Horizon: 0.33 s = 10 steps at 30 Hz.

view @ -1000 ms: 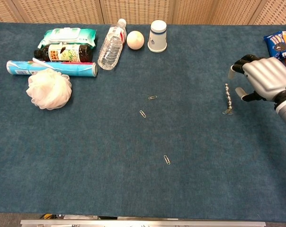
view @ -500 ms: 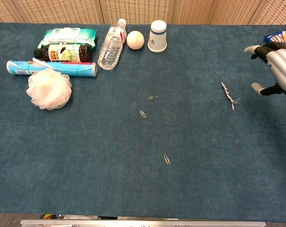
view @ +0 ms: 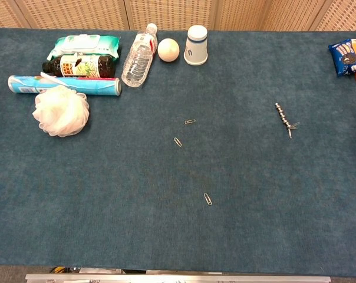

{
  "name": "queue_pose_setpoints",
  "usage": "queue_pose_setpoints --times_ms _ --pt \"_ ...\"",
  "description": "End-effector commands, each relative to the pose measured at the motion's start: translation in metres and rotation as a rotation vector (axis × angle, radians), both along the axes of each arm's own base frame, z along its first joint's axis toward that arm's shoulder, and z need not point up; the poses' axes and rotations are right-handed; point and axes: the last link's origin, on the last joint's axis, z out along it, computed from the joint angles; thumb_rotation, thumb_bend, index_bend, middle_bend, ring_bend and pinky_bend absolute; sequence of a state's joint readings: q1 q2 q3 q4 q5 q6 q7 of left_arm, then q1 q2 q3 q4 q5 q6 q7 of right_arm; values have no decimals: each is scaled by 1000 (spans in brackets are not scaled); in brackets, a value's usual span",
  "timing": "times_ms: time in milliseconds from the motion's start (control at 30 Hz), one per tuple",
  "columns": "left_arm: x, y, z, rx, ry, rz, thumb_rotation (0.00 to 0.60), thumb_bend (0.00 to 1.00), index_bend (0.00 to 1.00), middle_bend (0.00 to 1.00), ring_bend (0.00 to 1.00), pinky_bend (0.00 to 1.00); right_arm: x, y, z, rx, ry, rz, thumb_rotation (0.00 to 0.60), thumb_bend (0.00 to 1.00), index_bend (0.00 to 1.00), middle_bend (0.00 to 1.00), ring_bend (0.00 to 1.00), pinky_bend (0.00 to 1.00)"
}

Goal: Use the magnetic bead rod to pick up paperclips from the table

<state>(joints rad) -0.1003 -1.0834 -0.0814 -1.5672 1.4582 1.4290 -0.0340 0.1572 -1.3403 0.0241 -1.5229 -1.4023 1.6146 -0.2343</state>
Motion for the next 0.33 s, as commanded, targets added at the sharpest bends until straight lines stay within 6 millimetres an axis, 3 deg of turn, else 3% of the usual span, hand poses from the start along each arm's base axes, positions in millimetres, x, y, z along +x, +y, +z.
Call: queue_pose_setpoints --times_ms 33,333 --pt "1 1 -2 -8 3 -6 600 137 426 434 360 534 -8 10 8 -33 -17 -15 600 254 325 306 147 280" --pt "3 1 -4 -12 4 -14 600 137 426 434 360 534 -20 16 20 -55 -62 -41 600 254 326 306 147 280"
